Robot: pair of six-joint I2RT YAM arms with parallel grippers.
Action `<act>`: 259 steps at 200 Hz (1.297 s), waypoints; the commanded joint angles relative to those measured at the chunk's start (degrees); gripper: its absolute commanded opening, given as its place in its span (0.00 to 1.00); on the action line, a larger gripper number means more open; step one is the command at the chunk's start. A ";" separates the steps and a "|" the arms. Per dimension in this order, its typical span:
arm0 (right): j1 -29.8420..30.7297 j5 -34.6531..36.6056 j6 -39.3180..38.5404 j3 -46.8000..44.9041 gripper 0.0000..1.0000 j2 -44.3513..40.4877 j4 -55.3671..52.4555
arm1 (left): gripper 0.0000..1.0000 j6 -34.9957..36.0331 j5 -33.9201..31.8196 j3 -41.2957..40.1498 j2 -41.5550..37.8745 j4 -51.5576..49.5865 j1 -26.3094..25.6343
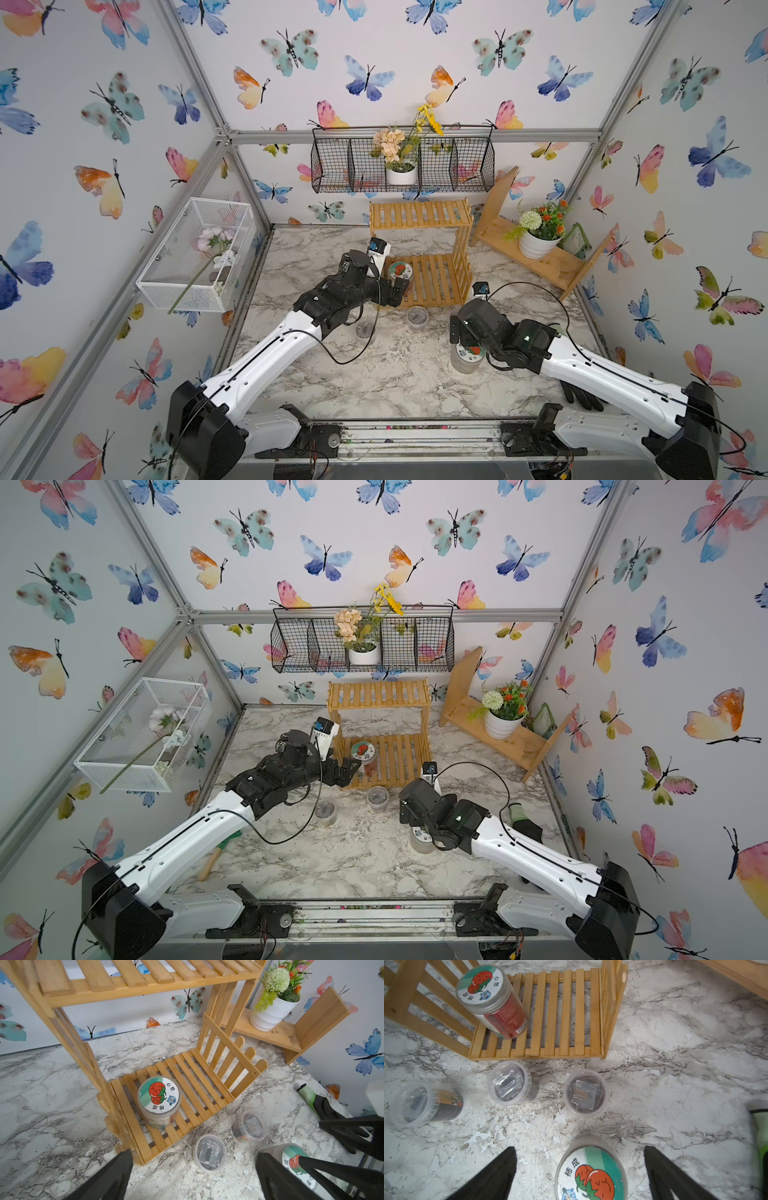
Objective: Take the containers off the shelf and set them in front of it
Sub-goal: 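Place the container at the center of the board, then pick up a container from the shelf.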
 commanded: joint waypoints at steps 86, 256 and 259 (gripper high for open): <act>-12.85 -14.64 -10.63 2.53 0.98 -1.54 1.59 | 0.99 -11.90 -12.41 23.48 24.84 -13.42 -3.20; -21.14 -22.27 -14.38 2.20 0.98 -0.85 2.50 | 0.99 -21.73 -26.77 34.17 43.76 -19.57 -3.63; -21.23 -22.35 -14.47 2.18 0.98 -0.90 2.56 | 0.99 -21.83 -26.80 34.17 43.86 -19.52 -3.62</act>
